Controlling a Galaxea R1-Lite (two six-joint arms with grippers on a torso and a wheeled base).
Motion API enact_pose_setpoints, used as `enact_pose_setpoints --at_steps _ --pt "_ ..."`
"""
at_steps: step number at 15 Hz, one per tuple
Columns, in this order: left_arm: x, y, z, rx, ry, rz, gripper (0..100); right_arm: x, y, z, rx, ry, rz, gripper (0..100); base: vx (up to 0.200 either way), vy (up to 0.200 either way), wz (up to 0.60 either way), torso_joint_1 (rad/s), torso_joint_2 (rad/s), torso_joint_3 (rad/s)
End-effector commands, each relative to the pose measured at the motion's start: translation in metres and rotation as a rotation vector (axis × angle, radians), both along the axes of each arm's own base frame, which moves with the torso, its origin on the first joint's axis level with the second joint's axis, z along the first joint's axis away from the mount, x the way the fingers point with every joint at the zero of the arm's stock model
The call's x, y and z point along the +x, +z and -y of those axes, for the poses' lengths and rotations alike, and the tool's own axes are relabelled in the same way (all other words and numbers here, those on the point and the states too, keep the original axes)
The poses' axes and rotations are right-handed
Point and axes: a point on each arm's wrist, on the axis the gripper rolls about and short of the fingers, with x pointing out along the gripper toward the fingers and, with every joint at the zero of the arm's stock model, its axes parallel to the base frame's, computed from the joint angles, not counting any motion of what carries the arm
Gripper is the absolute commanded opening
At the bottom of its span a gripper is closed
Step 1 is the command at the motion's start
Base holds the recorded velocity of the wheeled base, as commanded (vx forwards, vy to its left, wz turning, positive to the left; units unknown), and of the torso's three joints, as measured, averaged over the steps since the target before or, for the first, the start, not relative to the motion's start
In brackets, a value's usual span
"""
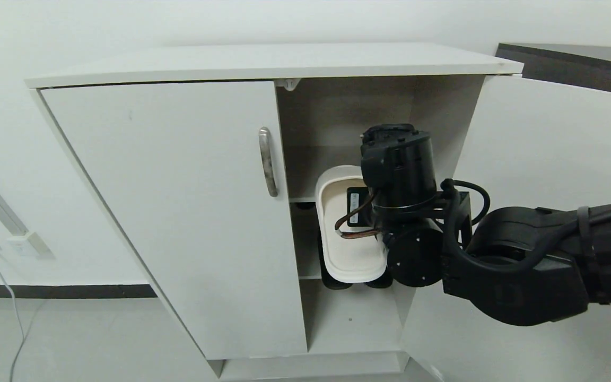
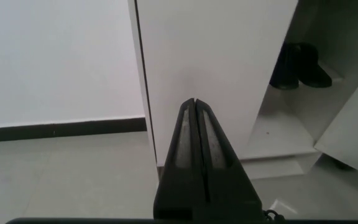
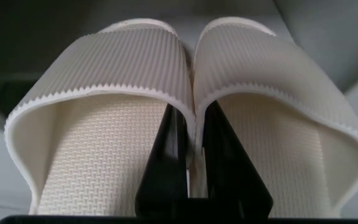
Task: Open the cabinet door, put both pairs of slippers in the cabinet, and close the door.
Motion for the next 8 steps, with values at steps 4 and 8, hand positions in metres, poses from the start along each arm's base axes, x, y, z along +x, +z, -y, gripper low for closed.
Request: enact_pose_setpoints --at_steps 4,8 --pt "0.0 0.0 0.0 0.0 0.0 0.0 0 0.005 -0.002 0.003 -0.004 -0.004 -0.006 0 0.2 0.0 0.0 0.001 0.0 0.002" --pt "0.0 0.0 0.0 0.0 0.0 0.0 0 0.018 0.001 0.008 -0.017 0.054 -0.012 0 0.0 0.0 0.0 0.0 0.0 0.0"
